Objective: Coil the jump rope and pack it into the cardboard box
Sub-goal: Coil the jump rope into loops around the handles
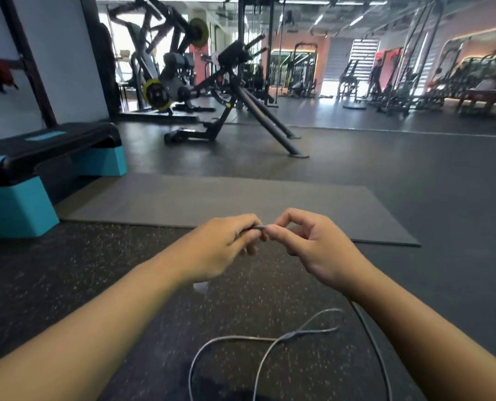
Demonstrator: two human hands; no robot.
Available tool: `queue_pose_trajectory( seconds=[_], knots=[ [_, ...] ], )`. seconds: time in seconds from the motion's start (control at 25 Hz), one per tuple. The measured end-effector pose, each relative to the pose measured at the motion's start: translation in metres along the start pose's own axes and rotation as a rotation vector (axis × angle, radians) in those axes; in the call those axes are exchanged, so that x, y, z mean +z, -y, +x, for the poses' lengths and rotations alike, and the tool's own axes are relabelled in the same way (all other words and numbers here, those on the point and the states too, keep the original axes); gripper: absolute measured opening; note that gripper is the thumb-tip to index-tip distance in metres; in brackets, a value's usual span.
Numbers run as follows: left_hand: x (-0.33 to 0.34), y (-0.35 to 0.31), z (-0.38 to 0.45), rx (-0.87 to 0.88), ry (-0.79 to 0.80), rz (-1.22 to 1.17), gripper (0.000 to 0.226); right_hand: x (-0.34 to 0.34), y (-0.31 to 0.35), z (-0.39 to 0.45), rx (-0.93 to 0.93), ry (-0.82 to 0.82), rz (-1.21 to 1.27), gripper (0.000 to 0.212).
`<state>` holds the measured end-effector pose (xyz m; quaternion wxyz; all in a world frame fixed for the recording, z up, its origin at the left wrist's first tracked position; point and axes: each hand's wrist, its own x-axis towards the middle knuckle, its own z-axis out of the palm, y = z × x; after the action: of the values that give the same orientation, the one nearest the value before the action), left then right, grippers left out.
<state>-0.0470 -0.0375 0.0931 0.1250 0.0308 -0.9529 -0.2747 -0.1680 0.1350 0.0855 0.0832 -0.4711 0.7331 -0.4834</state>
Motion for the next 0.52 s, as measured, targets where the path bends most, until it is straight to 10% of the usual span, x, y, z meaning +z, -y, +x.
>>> queue_pose_trajectory(
  seconds=[0.16, 0.52],
  knots=[
    [-0.035, -0.032, 0.008, -0.033, -0.068, -0.349, 0.023, -0.032, 0.024, 0.005, -0.044, -0.062, -0.047, 0.038],
    [-0.055, -0.060, 0.029, -0.179, -0.942, -1.305, 0.027, -0.014, 0.028, -0.019, 0.149, 0.028, 0.462, 0.051]
  ],
)
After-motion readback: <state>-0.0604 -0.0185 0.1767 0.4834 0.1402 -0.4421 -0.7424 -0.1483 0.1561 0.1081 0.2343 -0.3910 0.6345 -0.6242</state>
